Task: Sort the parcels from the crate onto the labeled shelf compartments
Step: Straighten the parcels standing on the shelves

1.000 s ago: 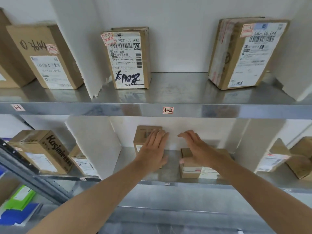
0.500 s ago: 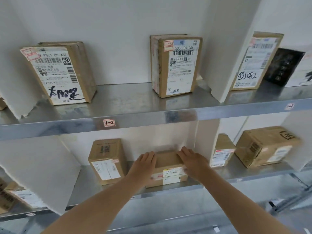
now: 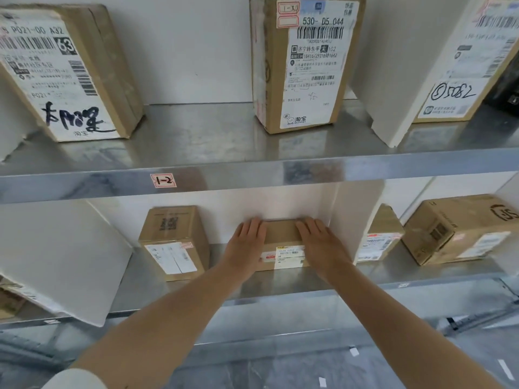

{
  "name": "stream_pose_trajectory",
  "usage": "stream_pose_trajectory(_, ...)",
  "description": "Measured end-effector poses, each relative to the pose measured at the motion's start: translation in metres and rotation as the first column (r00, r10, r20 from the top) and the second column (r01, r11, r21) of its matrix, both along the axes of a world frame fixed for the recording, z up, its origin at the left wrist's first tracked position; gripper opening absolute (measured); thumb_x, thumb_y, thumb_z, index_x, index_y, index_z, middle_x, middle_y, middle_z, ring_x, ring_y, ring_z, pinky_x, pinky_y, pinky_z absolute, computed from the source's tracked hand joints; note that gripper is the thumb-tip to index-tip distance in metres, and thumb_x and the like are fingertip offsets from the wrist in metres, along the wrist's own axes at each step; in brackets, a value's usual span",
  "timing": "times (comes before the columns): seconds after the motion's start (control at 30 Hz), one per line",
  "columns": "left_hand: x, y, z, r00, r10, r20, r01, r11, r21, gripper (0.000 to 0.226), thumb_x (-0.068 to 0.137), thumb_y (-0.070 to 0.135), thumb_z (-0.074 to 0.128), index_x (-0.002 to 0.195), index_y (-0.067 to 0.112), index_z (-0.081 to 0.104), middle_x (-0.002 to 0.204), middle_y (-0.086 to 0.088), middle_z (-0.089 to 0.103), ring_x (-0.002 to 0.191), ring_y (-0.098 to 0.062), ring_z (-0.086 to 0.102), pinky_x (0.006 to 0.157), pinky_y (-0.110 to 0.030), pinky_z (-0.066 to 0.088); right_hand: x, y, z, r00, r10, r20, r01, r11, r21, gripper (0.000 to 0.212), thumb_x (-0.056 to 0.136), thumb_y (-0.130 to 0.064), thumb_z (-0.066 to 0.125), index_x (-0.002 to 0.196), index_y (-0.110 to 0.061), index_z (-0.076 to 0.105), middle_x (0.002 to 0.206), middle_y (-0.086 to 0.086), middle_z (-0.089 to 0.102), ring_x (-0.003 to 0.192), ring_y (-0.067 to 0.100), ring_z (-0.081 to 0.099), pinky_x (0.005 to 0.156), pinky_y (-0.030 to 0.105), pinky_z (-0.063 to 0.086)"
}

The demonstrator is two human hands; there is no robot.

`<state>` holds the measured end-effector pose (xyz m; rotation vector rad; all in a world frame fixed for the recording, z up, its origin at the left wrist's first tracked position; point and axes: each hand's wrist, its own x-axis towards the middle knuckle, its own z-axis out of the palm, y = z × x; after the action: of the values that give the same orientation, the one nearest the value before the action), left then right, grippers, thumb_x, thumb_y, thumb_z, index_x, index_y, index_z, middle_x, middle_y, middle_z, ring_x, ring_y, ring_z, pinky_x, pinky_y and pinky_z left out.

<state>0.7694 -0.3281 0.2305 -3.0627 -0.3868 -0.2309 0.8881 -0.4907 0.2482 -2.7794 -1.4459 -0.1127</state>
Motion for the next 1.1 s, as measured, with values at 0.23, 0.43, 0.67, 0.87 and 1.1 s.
stream_pose_trajectory(0.23,-0.044,-0.011,0.007,0.991,0.043,0.13,-0.033,0.996,-0.084,0.065,0.083,0.021,0.065,0.14,0.0,0.041,0.14,-0.013,0.043,0.129,-0.03,0.043,0.114,-0.035,0.033,-0.049,0.012,0.009,0.975,0.187,-0.119,-0.177,0.98,0.092,0.05,0.095,-0.018,0.052,0.143,-0.013,0.038,0.138,0.0,0.042,0.128,0.021,0.038,0.101,0.029,0.035)
stream_pose_trajectory(0.43,-0.09,0.0,0.028,0.98,0.013,0.198,0.0,0.998,-0.063,0.047,0.065,0.018,0.077,0.106,0.001,0.064,0.104,-0.011,0.06,0.097,-0.029,0.063,0.088,-0.037,0.056,-0.1,0.034,0.028,0.973,0.19,-0.128,-0.18,0.98,0.083,0.045,0.096,-0.022,0.054,0.136,-0.009,0.042,0.133,0.005,0.045,0.127,0.023,0.041,0.105,0.032,0.038)
stream_pose_trajectory(0.67,-0.201,0.025,0.038,0.974,0.032,0.226,-0.026,0.999,-0.027,0.053,0.066,0.023,0.077,0.112,0.0,0.063,0.107,-0.013,0.064,0.098,-0.031,0.064,0.089,-0.037,0.055,-0.195,0.052,0.047,0.955,0.214,-0.204,-0.194,0.975,0.111,0.054,0.094,-0.037,0.056,0.141,-0.016,0.04,0.136,0.001,0.045,0.132,0.019,0.04,0.102,0.032,0.038)
stream_pose_trajectory(0.87,-0.31,0.052,0.057,0.948,0.099,0.302,-0.096,0.995,-0.024,0.056,0.056,0.029,0.086,0.103,0.005,0.067,0.099,-0.005,0.066,0.092,-0.025,0.066,0.078,-0.029,0.058,-0.301,0.096,0.073,0.891,0.418,-0.177,-0.404,0.908,0.11,0.061,0.092,-0.038,0.058,0.144,-0.014,0.039,0.141,0.002,0.045,0.135,0.021,0.039,0.106,0.033,0.038)
stream_pose_trajectory(1.1,-0.42,0.105,0.091,0.9,0.283,0.332,-0.32,0.945,0.064,0.055,0.059,0.028,0.083,0.107,0.006,0.066,0.11,-0.009,0.066,0.096,-0.026,0.065,0.08,-0.032,0.057,-0.414,0.181,0.105,0.841,0.527,-0.121,-0.504,0.846,0.174,0.059,0.094,-0.033,0.056,0.145,-0.013,0.037,0.143,0.003,0.044,0.134,0.02,0.037,0.103,0.03,0.033)
